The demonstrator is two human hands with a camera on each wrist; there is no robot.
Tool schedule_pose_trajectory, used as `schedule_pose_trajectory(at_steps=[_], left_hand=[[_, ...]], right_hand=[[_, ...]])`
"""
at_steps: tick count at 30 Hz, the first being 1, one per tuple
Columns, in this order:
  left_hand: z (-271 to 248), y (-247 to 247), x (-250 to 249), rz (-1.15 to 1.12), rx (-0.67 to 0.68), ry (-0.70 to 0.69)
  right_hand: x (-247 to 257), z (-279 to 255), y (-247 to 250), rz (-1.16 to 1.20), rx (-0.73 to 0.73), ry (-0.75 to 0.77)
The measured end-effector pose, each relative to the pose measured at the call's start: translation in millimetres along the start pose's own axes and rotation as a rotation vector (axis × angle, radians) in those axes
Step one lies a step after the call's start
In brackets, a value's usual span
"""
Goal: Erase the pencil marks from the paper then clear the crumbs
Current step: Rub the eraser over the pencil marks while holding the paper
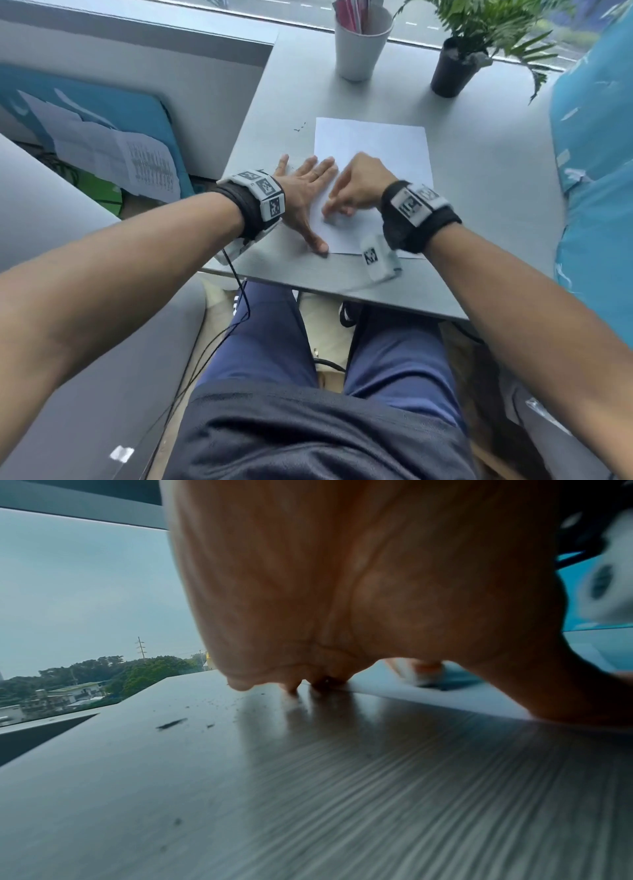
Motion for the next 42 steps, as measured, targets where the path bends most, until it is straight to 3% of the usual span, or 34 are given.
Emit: schedule_pose_trajectory(at_steps=[3,8,14,19,26,31,35,40,42], left_hand=[[-0.6,0.7,-1.7,-0.001,0.0,0.001],[0.7,-1.5,1.7,0.001,-0.007,-0.007],[0.5,0.8,-0.7,0.016,0.011,0.01],[2.3,-2.4,3.3,0.008,-0.012,-0.005],[3.2,-1.0,2.2,0.034,0.0,0.003],[1.1,-1.5,5.2,-0.001,-0.022,-0.021],[-1.1,1.9,5.2,0.016,-0.035,-0.023],[-11.8,1.0,17.4,0.112,-0.082,0.111],[-21.2,-1.2,7.1,0.141,-0.134,0.091]], right_hand=[[0.8,8.4,2.1,0.047,-0.082,-0.007],[-14.7,-27.7,-21.4,-0.011,0.146,0.041],[-2.4,5.2,-0.7,0.041,-0.069,0.012],[-23.0,-31.7,-22.0,-0.012,0.103,0.042],[-14.4,-4.1,-10.3,0.07,-0.018,0.009],[-37.8,-30.7,-17.9,0.048,0.063,-0.015],[-76.9,-20.1,7.7,0.215,-0.162,-0.177],[-92.1,-16.0,1.4,0.198,-0.083,-0.226],[-93.7,-15.4,1.5,0.226,-0.072,-0.219]])
Point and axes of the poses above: each hand's wrist, its own z-axis towards the middle knuckle, its own y-axis out of the back of the hand, x = y × z, the point moved 6 cm from there along z, towards the middle knuckle, and after that the axes turned 10 degrees about -z, right-handed, at the moved point
